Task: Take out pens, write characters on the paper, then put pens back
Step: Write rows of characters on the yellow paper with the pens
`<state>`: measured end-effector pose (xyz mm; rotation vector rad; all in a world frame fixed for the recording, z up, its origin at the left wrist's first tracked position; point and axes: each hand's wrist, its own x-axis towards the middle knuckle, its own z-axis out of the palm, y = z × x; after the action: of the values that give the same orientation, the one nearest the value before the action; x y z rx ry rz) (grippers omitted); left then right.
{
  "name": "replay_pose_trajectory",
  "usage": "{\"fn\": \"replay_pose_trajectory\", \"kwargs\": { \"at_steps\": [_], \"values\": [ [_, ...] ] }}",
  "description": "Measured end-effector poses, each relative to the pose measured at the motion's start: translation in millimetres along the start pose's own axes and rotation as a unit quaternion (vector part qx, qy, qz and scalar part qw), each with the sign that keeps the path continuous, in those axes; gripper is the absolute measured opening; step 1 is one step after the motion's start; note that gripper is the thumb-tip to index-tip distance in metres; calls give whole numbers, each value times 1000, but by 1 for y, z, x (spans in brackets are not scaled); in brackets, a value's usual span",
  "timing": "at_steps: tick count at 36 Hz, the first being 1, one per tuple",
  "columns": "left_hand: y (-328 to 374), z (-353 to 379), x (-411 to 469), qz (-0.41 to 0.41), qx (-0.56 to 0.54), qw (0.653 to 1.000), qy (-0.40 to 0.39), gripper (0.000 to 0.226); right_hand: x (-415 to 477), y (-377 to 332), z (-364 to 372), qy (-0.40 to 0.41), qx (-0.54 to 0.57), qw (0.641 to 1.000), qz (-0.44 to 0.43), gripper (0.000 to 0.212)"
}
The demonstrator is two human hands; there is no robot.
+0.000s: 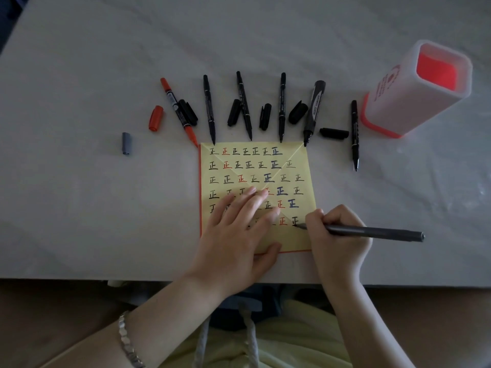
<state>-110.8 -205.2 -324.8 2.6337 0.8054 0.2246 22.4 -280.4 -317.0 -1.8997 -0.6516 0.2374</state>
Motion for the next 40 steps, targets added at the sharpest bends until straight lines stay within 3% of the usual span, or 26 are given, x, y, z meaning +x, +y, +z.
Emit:
{"fn": "replay_pose_trajectory", "kwargs": {
  "at_steps": [9,19,25,29,32,35,40],
  "values": [
    [0,-2,0,-1,-6,1000,-3,45,1,1,0,46,-10,999,8,29],
    [4,-8,2,-24,2,999,-29,45,11,-7,1,98,87,989,63,27],
    [8,-23,10,-19,13,998,-65,46,30,-22,6,41,111,991,62,21],
    [2,-38,12,-41,-55,998,9,41,44,-36,14,-21,139,987,73,23],
    [-26,-56,15,-78,-40,991,100,30,50,-47,22,-54,164,981,88,23],
    [-63,-78,17,-171,0,972,160,21,52,-59,31,-85,160,980,77,19],
    [-116,-96,14,-304,38,932,194,35,47,-72,44,-136,163,975,60,16]
  ]
}}
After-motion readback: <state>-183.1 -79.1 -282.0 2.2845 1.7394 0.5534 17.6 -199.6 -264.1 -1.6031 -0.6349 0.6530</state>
